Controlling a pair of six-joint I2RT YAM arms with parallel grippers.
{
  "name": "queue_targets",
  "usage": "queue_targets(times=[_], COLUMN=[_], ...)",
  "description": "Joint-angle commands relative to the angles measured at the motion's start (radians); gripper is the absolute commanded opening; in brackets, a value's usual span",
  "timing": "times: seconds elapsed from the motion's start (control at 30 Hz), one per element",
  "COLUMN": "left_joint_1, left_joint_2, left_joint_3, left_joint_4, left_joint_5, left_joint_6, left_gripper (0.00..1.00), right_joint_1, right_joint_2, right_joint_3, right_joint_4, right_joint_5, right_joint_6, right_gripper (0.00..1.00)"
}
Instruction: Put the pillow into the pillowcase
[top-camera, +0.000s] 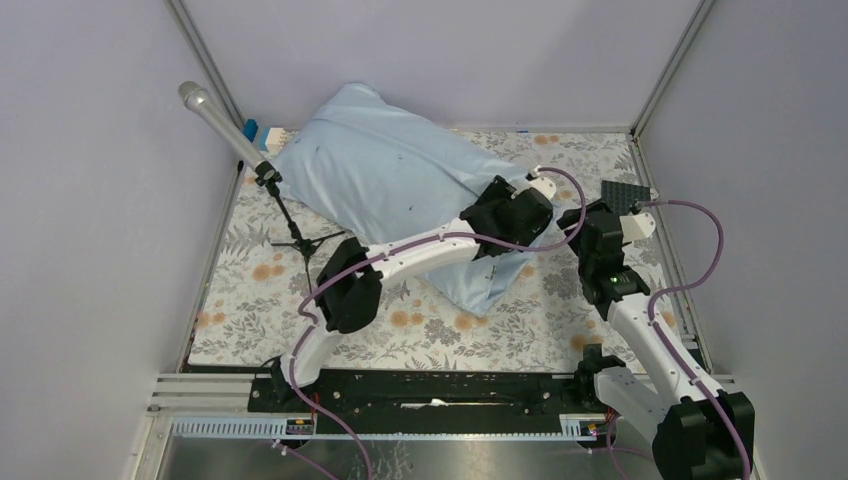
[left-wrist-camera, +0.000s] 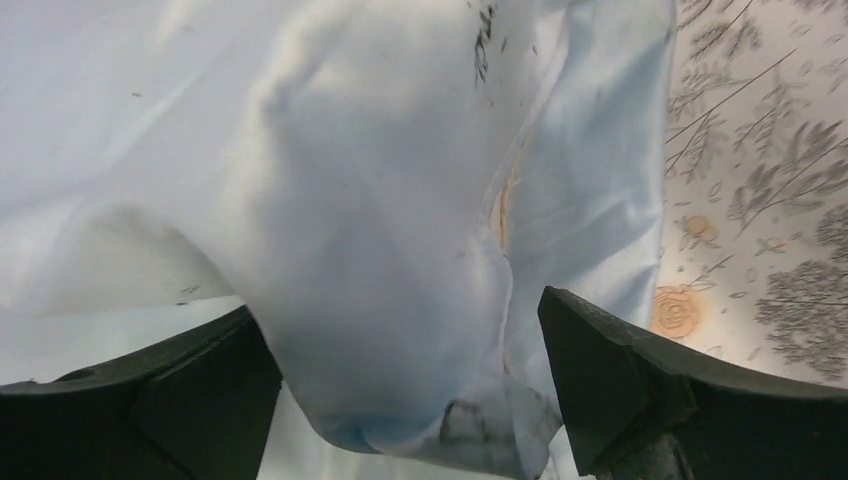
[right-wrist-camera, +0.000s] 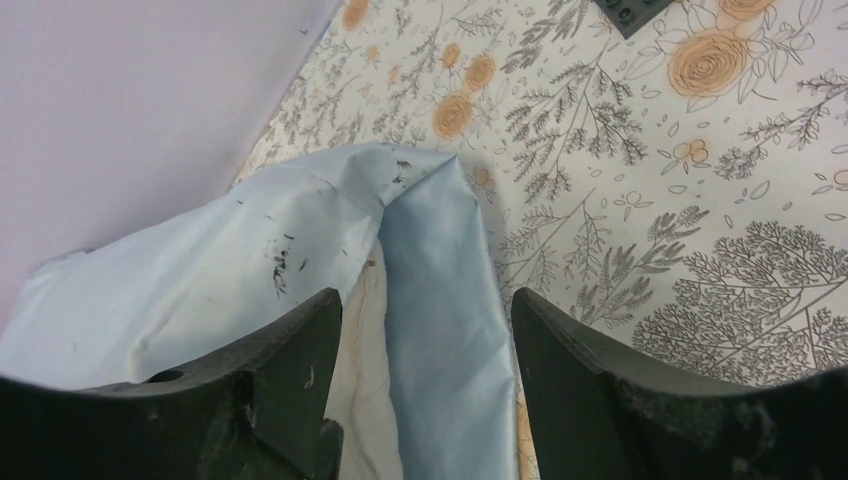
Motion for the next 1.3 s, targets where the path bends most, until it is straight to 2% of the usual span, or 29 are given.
queue_targets(times=[0.0, 0.2, 0.33, 0.37, 0.4, 0.47, 0.5, 0.67, 0.77, 0.9, 1.1, 1.27], left_joint_1=[-0.019, -0.012, 0.005, 0.01, 0.019, 0.04, 0.049, 0.087, 0.12, 0.128, 0.178, 0.208], left_joint_2=[0.11, 0.255, 0.294, 0.292, 0.285, 0.254, 0.228, 0.051, -0.044, -0.145, -0.303, -0.367], left_joint_3=[0.065, 0.026, -0.008, -0.02, -0.032, -0.045, -0.047, -0.021, 0.021, 0.024, -0.116, -0.142], left_joint_4=[-0.066, -0.025, 0.026, 0.043, 0.064, 0.082, 0.083, 0.054, 0.012, 0.011, 0.111, 0.147], left_joint_5=[-0.12, -0.353, -0.392, -0.391, -0.383, -0.381, -0.371, -0.188, -0.055, 0.032, 0.213, 0.355], left_joint_6=[0.14, 0.23, 0.249, 0.257, 0.261, 0.237, 0.222, 0.098, 0.018, -0.011, -0.147, -0.239], left_gripper=[0.99, 0.99, 0.97, 0.88, 0.67, 0.04, 0.0, 0.0, 0.0, 0.0, 0.0, 0.0], right_joint_1=[-0.009, -0.009, -0.009, -0.009, -0.009, -0.009, -0.009, -0.008, -0.007, 0.016, 0.097, 0.135], right_joint_2=[-0.017, -0.005, -0.001, -0.002, -0.003, 0.002, 0.013, 0.111, 0.141, 0.219, 0.365, 0.458], right_joint_3=[0.037, 0.07, 0.082, 0.083, 0.084, 0.087, 0.091, 0.099, 0.058, 0.066, 0.137, 0.164], right_joint_4=[-0.045, -0.036, -0.037, -0.037, -0.037, -0.024, -0.019, 0.108, 0.214, 0.301, 0.37, 0.434], right_joint_5=[-0.017, -0.061, -0.076, -0.076, -0.075, -0.098, -0.127, -0.319, -0.369, -0.442, -0.389, -0.331], right_joint_6=[-0.009, -0.036, -0.061, -0.069, -0.076, -0.101, -0.125, -0.211, -0.194, -0.222, -0.301, -0.35], right_gripper=[0.7, 0.71, 0.71, 0.71, 0.71, 0.71, 0.7, 0.59, 0.55, 0.47, 0.45, 0.48])
